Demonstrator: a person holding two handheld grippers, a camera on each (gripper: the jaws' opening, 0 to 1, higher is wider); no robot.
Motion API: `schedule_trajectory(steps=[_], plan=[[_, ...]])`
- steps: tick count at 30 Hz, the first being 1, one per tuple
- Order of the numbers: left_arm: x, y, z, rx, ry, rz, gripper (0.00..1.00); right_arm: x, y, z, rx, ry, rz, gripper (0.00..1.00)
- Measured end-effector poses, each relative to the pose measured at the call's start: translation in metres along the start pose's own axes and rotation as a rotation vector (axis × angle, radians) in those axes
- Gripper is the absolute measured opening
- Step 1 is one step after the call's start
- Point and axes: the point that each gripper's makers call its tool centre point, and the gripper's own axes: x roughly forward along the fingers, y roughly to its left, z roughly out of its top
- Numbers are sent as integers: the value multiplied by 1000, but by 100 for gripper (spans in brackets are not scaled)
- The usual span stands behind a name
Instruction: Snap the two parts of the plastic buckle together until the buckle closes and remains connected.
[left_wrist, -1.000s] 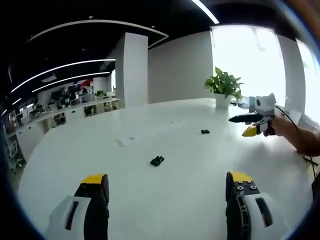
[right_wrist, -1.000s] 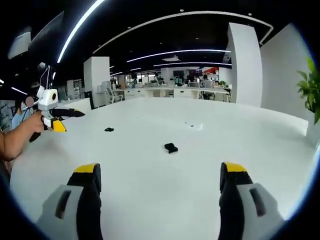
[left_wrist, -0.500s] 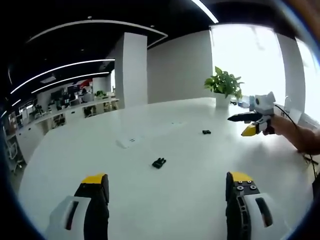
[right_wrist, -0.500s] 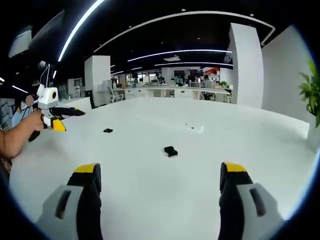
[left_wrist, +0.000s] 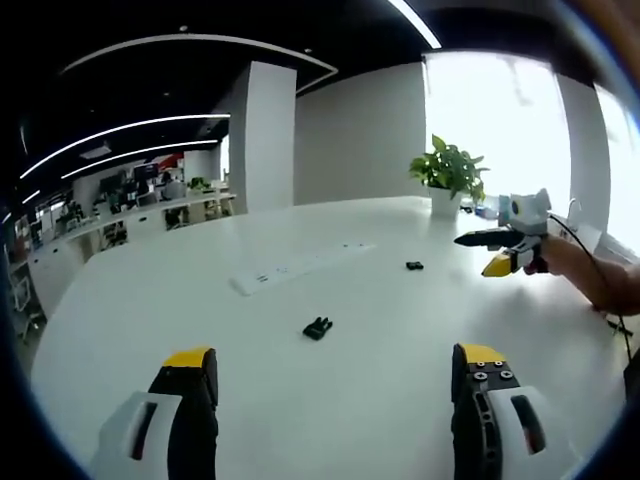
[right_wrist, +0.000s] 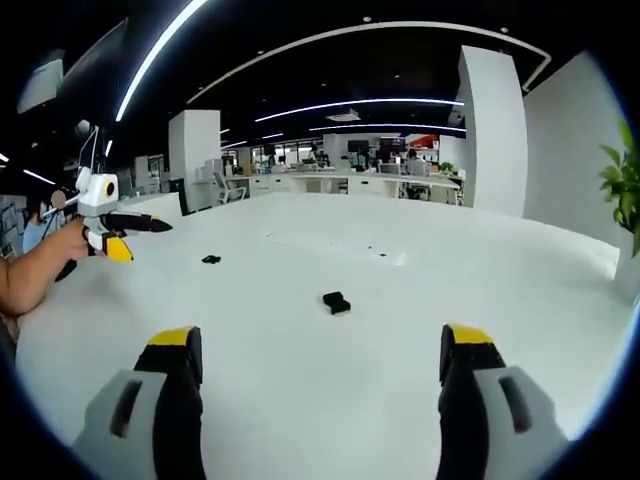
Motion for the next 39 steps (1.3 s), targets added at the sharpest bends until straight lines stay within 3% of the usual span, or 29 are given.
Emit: schedule_trajectory(steps=[27,39], plan=[[10,-1,4,-1,1,-8,99,7,-6,0,11,18,3,99],[12,0,5,-16,-7,-18,96,12,-7,3,-30,10,5,99]])
